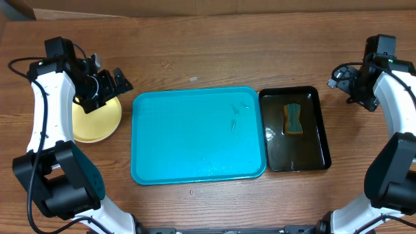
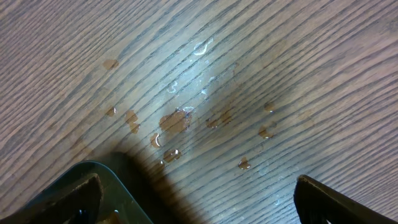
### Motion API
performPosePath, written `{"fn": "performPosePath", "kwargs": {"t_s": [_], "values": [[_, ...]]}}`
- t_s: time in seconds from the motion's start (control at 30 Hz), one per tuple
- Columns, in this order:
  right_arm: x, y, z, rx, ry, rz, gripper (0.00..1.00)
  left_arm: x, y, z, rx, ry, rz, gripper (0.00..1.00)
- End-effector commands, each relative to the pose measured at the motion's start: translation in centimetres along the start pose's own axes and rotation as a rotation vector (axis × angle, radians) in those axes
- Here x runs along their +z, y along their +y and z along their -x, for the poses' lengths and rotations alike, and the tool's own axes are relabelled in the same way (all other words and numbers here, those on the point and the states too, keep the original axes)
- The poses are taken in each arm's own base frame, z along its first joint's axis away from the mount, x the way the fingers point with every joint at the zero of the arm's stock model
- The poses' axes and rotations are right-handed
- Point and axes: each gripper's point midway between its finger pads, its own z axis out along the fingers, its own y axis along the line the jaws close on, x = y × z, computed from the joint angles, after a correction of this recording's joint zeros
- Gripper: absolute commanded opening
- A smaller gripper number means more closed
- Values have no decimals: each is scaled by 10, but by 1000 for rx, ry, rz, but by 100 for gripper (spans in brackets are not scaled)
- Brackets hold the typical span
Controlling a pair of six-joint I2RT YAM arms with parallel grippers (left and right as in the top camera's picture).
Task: Clean dirty plates on tray and stack at the side
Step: 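Release the yellow plate and raise the left gripper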
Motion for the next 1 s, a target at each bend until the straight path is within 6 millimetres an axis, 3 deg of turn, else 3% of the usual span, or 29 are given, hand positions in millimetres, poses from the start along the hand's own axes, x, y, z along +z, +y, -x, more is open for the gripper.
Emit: {"fn": "performPosePath", "kwargs": {"t_s": [0.0, 0.97], "values": [[-9, 1, 6, 9, -28, 11, 100, -12, 6, 6, 39, -43, 73, 100], [-5, 1, 5, 8, -18, 7, 100, -12, 8, 6, 39, -44, 83, 100]]}}
